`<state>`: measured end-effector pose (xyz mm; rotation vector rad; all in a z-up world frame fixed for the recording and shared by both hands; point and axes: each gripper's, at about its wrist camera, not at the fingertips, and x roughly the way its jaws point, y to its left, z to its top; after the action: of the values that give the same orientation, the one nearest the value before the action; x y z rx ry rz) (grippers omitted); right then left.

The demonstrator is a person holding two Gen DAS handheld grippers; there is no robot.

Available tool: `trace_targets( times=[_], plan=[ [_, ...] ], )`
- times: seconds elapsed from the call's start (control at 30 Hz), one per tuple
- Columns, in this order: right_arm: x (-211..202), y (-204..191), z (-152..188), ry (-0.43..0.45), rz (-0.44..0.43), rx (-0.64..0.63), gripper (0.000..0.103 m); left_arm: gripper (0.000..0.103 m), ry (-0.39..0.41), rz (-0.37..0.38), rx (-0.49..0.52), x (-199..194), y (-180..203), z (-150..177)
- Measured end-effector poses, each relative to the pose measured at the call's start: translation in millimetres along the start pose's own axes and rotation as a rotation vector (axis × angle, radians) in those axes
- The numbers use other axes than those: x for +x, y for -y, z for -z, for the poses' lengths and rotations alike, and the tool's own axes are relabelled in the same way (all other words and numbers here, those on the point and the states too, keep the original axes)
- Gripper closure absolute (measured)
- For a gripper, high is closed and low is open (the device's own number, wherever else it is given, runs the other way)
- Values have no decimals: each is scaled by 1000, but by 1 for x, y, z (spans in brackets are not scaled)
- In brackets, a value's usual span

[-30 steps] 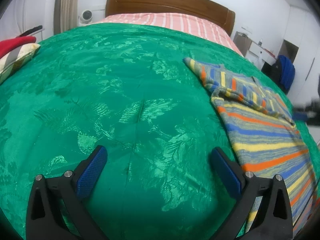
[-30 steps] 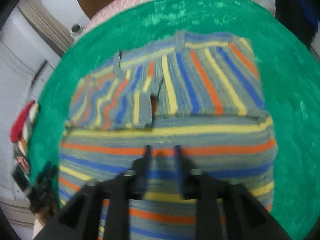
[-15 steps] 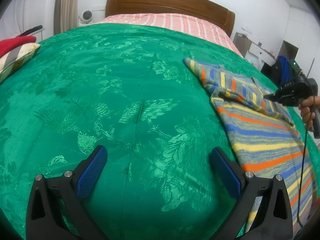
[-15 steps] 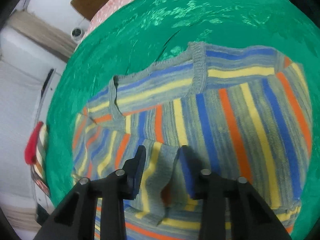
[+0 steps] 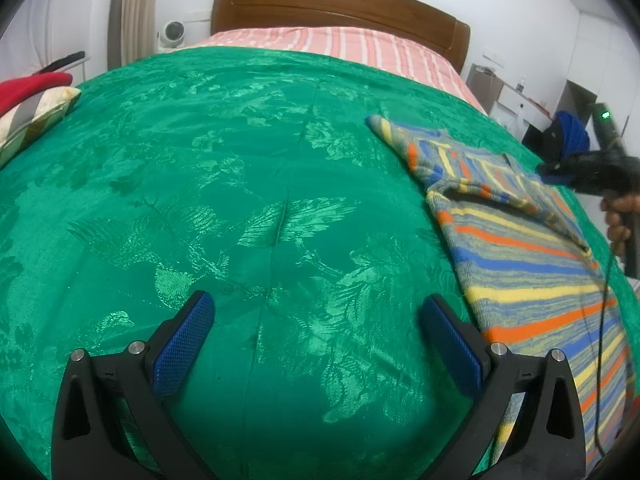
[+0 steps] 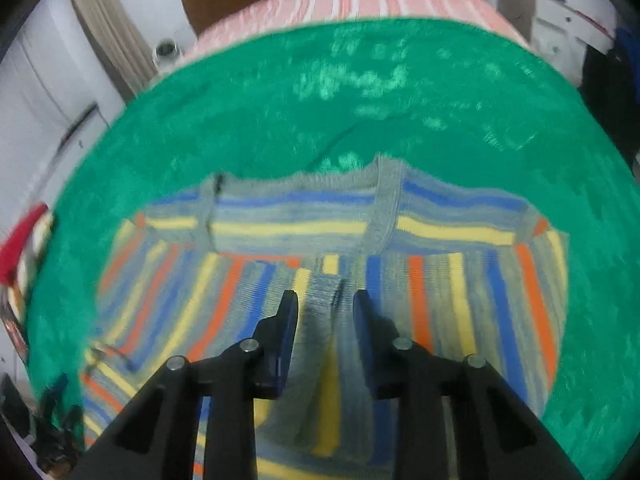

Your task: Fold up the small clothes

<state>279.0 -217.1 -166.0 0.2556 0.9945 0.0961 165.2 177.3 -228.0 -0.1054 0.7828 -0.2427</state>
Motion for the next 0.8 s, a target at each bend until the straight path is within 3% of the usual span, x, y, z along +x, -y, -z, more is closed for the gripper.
trace_targets(
  times=[0.07,0.13,0.27,0.3,0.47,0.53,0.6,0.67,0.8],
  plan=[
    [-15,-16,8,0,-112,-56,74,1,0,0,0,0,0,0],
    [-14,-30,18,-37,-157,-107,74,1,0,-2,1,0,0,0],
    [20,-38,50,-173,-74,-166,74,1,1,1,-1,0,0,0],
    [24,-35,53,-171,-74,-158,75,1,2,2,-1,0,-1,0],
    [13,-33,56,-119,-70,-107,73,1,5,6,-4,1,-2,1],
    [-7,-34,58,-78,-69,-103,63,1,4,5,-3,1,-2,1],
    [-31,-33,62,-21,-69,-114,42,1,4,4,-2,1,-2,1],
    [-63,-24,76,55,-45,-134,34,1,3,3,-1,1,-2,1],
    [-115,13,110,187,92,-153,32,1,-5,-17,12,2,1,1]
  ],
)
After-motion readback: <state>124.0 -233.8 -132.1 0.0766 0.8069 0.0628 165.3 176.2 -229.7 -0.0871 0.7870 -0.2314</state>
